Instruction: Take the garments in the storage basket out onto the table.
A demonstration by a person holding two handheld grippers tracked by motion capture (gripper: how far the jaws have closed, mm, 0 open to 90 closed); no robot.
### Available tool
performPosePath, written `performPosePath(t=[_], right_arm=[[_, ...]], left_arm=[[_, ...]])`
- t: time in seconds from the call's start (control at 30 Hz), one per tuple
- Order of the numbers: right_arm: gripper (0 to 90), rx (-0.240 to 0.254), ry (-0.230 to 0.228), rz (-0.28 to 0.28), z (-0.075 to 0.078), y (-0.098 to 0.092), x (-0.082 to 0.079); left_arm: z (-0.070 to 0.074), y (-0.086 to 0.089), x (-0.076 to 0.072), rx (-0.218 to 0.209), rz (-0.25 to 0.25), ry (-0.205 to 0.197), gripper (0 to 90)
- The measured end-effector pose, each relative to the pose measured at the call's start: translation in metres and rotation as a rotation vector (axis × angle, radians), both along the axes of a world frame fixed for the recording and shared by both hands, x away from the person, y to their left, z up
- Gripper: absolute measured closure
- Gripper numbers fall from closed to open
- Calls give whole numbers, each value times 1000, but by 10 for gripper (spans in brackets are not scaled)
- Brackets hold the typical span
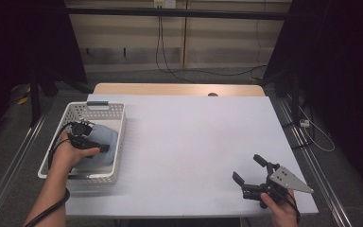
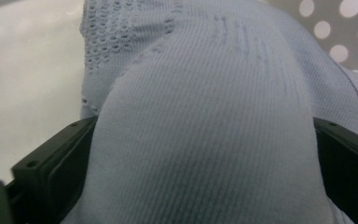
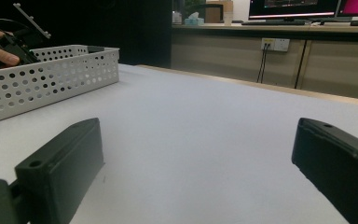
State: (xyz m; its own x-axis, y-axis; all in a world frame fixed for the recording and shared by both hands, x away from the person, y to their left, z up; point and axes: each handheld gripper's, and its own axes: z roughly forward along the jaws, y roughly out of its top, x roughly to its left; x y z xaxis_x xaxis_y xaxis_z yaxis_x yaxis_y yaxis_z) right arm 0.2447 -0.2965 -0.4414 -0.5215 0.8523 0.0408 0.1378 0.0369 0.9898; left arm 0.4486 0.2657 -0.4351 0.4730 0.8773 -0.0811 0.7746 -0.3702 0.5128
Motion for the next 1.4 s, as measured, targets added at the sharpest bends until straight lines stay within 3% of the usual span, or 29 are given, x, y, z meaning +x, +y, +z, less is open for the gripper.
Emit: performPosePath(t=[0.3, 0.57, 0.73, 0.93, 1.4], right_arm=[[15, 0, -2, -1, 0, 0, 0], [16, 3, -5, -8, 1, 0, 0], [16, 3, -9, -9, 1, -1, -1], [15, 5, -7, -13, 1, -1, 0], [16, 6, -7, -4, 1, 0, 1]], left_arm=[[8, -2, -1, -1, -2, 72, 196], [11, -2, -6, -26, 14, 74, 353], [16, -4, -7, -46, 34, 106, 412], [21, -4, -8, -61, 60, 120, 434], [31, -6, -6, -33, 52, 128, 436]])
